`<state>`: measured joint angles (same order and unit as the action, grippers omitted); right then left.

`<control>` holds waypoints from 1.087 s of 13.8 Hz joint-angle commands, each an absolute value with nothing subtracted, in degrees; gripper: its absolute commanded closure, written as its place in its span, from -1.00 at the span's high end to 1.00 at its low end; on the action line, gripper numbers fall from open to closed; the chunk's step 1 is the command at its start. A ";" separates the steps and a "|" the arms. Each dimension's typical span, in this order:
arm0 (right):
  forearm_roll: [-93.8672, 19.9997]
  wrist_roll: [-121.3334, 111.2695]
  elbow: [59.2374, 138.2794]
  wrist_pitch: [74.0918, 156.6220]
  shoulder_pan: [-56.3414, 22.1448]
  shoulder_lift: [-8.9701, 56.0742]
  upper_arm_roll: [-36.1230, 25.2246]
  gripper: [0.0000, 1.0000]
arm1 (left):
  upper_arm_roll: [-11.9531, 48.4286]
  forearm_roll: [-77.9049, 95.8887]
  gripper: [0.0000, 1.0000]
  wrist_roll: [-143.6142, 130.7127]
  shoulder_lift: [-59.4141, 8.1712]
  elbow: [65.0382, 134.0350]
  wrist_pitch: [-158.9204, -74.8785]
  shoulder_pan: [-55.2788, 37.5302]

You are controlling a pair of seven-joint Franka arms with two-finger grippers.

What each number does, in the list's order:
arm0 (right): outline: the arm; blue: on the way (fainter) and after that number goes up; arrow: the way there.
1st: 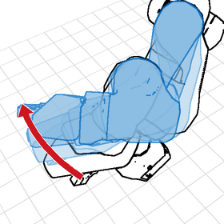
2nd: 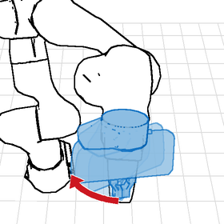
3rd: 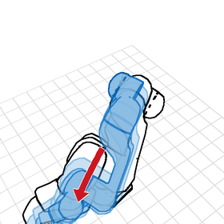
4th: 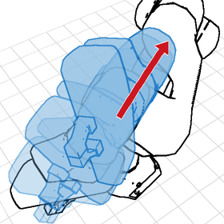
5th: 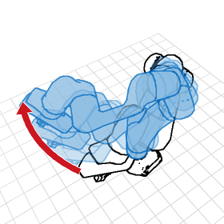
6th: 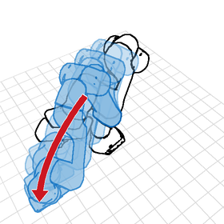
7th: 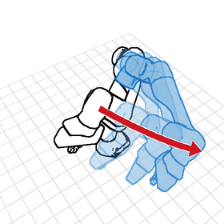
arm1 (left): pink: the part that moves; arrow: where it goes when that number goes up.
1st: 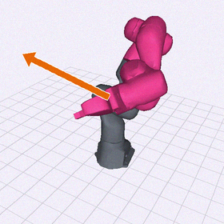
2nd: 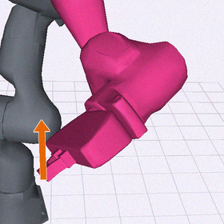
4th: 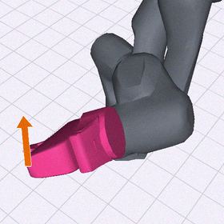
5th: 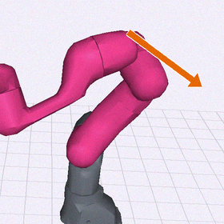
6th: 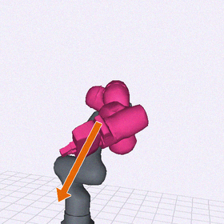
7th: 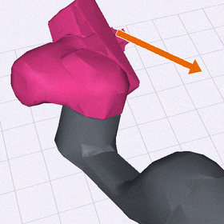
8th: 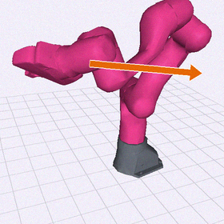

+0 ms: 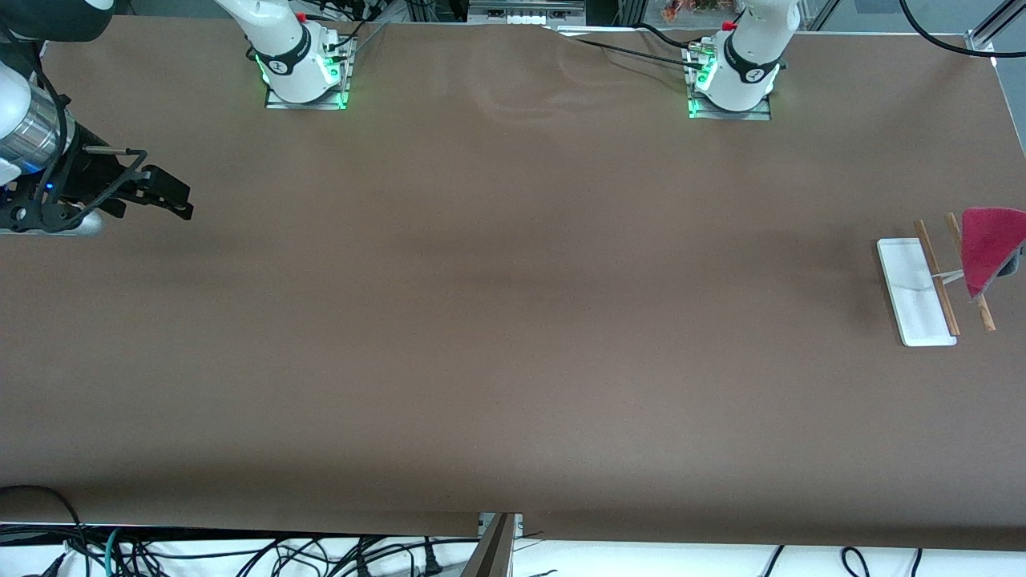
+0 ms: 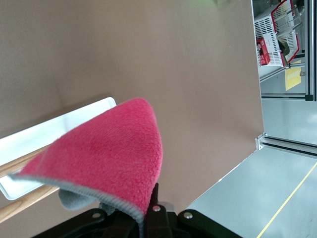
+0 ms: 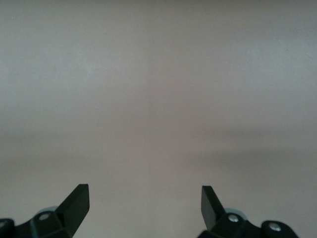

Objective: Pass towel and hang on rack
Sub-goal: 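Lower the towel over the rack rod with the left gripper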

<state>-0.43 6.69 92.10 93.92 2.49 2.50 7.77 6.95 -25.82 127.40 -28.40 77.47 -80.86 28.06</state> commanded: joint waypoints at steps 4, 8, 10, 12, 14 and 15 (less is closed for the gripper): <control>0.09 5.80 91.67 93.96 2.29 1.85 7.56 1.00 | 6.06 -27.25 -1.00 131.92 -31.90 76.82 -85.95 28.65; 0.09 5.80 91.67 93.96 2.29 2.02 7.56 1.00 | 6.33 -26.46 -1.00 132.19 -34.80 76.73 -87.18 28.56; 0.09 5.71 91.67 93.87 2.20 2.02 7.56 1.00 | 6.33 -26.28 -1.00 132.19 -36.12 76.55 -87.36 28.65; 0.09 5.71 91.67 93.87 2.29 2.02 7.56 1.00 | 6.33 -26.02 0.76 132.28 -36.39 76.46 -87.36 28.74; 0.00 5.63 91.67 93.78 2.29 2.02 7.56 1.00 | 6.33 -25.14 1.00 132.36 -36.30 76.46 -87.28 29.09; 0.00 5.71 91.67 93.78 2.29 2.02 7.56 1.00 | 6.33 -25.05 1.00 132.36 -36.30 76.46 -87.28 29.09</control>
